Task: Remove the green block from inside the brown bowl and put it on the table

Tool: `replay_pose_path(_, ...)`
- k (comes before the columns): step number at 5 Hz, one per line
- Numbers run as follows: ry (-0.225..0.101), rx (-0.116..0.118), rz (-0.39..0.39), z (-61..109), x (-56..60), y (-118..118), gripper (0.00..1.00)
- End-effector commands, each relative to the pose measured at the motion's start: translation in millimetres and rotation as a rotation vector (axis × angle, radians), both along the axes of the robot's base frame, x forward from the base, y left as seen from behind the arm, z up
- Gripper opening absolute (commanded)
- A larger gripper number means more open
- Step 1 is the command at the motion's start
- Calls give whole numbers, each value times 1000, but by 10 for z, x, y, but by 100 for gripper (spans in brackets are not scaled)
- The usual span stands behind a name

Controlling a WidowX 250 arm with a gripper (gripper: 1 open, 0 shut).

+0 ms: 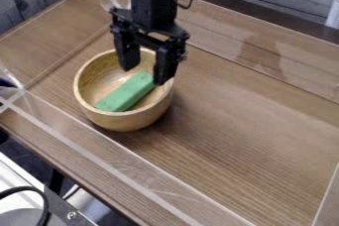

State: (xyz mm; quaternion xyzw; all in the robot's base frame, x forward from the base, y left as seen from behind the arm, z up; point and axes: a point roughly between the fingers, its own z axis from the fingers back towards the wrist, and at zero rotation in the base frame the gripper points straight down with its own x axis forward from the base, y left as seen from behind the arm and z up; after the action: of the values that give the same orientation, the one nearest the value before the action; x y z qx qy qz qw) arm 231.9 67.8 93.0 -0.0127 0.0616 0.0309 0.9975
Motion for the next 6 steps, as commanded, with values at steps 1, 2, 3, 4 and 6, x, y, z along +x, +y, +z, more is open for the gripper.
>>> replay_pose_path(1, -62, 31, -14, 78, -19, 98, 100)
replay_pose_path(2, -58, 37, -8, -7, -63, 158, 100)
replay_pose_path(3, -56, 41, -1, -87, -93, 235, 100)
replay_pose_path(4, -50, 42, 7, -171, -105, 275, 100)
replay_pose_path(6, -35, 45, 15, -303, -106, 292, 100)
